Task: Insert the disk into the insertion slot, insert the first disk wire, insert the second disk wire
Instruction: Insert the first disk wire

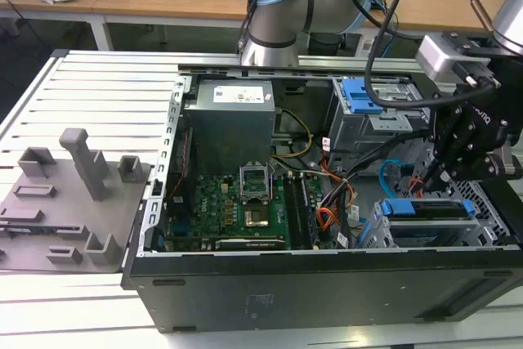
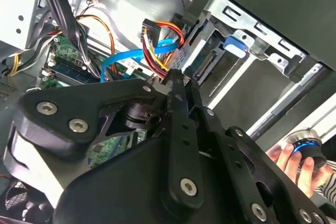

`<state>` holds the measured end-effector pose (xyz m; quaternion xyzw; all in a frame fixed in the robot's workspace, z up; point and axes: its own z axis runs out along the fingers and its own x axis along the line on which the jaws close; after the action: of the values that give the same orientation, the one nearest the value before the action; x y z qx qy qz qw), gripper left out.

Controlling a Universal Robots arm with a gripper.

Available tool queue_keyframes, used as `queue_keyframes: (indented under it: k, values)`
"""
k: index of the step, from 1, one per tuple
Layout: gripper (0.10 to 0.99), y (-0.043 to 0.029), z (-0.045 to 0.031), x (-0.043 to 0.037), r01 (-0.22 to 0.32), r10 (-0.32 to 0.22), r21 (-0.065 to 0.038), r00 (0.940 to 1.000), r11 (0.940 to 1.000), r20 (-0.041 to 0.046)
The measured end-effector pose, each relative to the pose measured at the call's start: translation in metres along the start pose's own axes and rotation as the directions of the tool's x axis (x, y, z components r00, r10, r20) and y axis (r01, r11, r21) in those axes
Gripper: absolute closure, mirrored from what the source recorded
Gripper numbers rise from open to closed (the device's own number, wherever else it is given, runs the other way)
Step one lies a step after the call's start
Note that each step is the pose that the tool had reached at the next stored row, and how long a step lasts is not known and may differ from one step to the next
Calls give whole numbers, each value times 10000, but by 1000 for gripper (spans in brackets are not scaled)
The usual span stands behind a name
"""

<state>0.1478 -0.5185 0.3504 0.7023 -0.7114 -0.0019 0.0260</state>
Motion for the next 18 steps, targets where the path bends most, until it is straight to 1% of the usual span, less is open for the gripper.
queue_keyframes:
  k: [12, 18]
  values:
    - [918, -2, 5, 120, 0, 0, 0, 10000, 10000, 0]
    - [918, -3, 17, 161, 0, 0, 0, 10000, 10000, 3]
